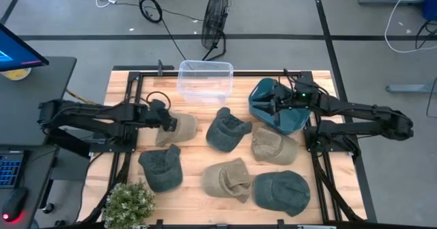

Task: Pick & Place hat
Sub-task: Put the top left brown cap into the transparent bin

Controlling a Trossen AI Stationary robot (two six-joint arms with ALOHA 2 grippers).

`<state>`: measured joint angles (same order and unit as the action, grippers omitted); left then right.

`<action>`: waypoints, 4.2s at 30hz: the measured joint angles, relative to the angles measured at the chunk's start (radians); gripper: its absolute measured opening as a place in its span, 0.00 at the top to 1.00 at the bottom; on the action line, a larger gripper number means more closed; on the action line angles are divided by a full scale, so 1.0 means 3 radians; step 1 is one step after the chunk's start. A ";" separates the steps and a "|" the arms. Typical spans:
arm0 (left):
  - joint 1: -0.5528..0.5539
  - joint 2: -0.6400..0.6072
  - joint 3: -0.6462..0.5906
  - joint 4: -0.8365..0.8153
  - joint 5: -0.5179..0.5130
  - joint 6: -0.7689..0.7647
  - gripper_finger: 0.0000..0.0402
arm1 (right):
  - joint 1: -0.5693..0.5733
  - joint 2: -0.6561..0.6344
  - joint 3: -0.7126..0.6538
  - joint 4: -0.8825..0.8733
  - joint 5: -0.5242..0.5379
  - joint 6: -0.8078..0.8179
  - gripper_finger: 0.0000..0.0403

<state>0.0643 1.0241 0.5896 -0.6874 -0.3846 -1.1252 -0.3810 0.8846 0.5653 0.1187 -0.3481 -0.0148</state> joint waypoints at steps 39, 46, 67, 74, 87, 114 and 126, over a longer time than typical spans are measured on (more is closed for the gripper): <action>-0.0005 0.1100 -0.0001 0.1335 -0.0064 0.0588 0.99 | -0.0001 0.0067 0.0017 -0.0061 -0.0003 -0.0256 0.68; -0.0006 0.0814 -0.0001 0.1338 0.0017 0.0745 0.99 | -0.0001 0.0067 0.0017 -0.0082 -0.0003 -0.0241 0.68; 0.0278 0.0788 0.0000 0.1532 0.0575 0.0996 0.49 | 0.0081 0.0067 0.0017 -0.0104 -0.0003 -0.0278 0.68; 0.0277 0.0827 0.0000 0.1624 0.0630 0.0910 0.52 | 0.0081 0.0095 0.0016 -0.0104 -0.0003 -0.0329 0.68; 0.0221 0.1235 0.0003 0.1881 0.0627 0.0884 0.61 | 0.0081 0.0265 0.0015 -0.0103 -0.0003 -0.0343 0.68; -0.0045 0.0409 0.1100 0.1773 -0.0243 0.2854 0.99 | 0.0082 0.0264 0.0015 -0.0086 -0.0003 -0.0339 0.68; 0.0855 0.1007 0.1464 0.2159 -0.0260 0.3528 0.98 | 0.0083 0.0263 0.0015 -0.0011 -0.0003 -0.0340 0.68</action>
<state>0.3208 1.3261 1.0287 -0.0397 -0.4627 -0.0667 -0.3560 0.9634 0.5697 0.1153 -0.3489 -0.1169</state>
